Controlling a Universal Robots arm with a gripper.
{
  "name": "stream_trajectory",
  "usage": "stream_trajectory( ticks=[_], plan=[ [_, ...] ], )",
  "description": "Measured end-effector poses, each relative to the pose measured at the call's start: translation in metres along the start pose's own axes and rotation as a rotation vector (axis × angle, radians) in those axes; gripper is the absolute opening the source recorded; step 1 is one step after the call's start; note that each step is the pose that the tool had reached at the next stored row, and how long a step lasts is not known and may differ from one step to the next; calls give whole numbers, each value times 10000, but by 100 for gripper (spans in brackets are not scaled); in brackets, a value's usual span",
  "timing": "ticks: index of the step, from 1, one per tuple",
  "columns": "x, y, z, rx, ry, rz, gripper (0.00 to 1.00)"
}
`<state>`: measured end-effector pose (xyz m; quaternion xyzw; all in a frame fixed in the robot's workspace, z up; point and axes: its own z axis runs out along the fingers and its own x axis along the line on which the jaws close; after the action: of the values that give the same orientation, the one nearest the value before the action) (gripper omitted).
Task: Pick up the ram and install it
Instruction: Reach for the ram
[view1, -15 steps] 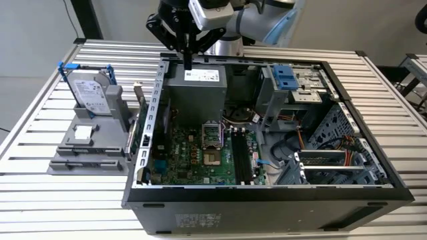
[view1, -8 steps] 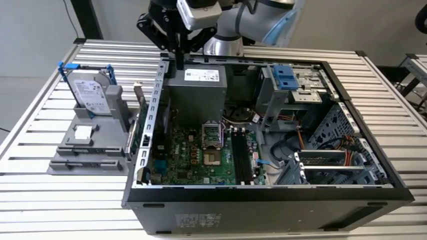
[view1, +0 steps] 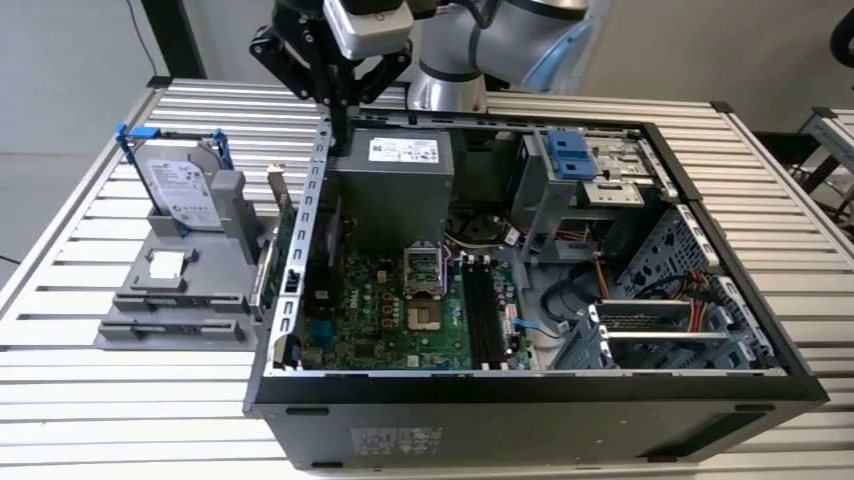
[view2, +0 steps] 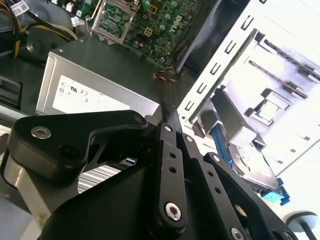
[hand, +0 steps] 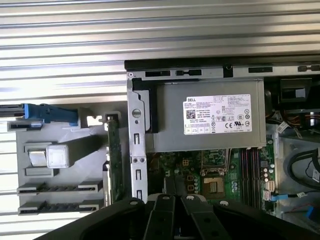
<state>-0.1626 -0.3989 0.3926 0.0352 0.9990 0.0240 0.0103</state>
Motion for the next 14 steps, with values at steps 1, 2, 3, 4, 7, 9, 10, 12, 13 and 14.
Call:
stream_trajectory(
  ticks=[1,2,3,4,7,9,10,12,13,14],
  plan=[
    [26,-2,-1,0,0,0,0],
    [53,-4,-1,0,0,0,0],
    [80,-5,-2,-1,0,0,0],
    [108,-8,-2,-1,0,-1,0],
    [195,-14,-4,0,0,-2,0],
    [260,-19,-6,0,0,-3,0],
    [292,-21,-6,-1,0,-4,0],
    [359,-26,-8,-1,0,-6,0],
    [392,-28,-9,-1,0,-6,0],
    [424,-31,-9,-1,0,-7,0]
  ],
)
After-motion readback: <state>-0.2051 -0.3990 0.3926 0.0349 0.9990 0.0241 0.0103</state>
